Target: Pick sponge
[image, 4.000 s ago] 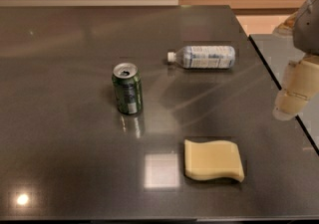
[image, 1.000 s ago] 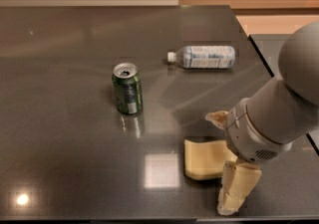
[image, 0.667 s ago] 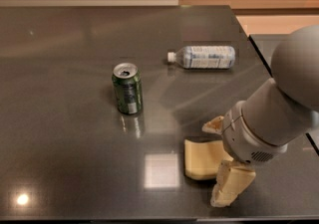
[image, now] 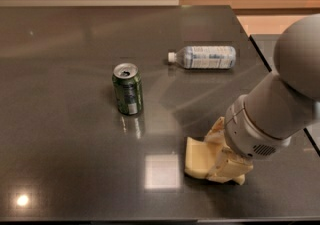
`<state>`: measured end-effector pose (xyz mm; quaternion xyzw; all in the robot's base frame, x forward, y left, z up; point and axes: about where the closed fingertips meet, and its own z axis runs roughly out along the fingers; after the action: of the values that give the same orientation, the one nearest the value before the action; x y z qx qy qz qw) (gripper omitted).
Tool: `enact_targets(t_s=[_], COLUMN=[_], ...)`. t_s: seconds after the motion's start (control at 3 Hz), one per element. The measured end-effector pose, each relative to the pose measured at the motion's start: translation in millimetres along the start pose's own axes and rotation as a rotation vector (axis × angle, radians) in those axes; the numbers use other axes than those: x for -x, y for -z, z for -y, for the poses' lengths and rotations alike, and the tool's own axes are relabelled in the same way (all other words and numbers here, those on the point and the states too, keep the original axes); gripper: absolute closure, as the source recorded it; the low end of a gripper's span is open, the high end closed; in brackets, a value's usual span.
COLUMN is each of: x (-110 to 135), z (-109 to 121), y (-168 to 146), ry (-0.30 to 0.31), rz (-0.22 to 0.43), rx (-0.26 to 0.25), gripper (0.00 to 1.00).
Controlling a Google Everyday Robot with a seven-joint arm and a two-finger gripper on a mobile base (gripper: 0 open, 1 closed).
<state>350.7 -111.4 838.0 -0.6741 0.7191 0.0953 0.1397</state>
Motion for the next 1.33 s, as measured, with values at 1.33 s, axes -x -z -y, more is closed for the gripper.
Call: enact_targets(t_s=[1.33], x=[22.9], z=[54.1], y=[117.9], ry=[-0.013], rz=[0.035], rx=[-0.064], gripper=[1.00])
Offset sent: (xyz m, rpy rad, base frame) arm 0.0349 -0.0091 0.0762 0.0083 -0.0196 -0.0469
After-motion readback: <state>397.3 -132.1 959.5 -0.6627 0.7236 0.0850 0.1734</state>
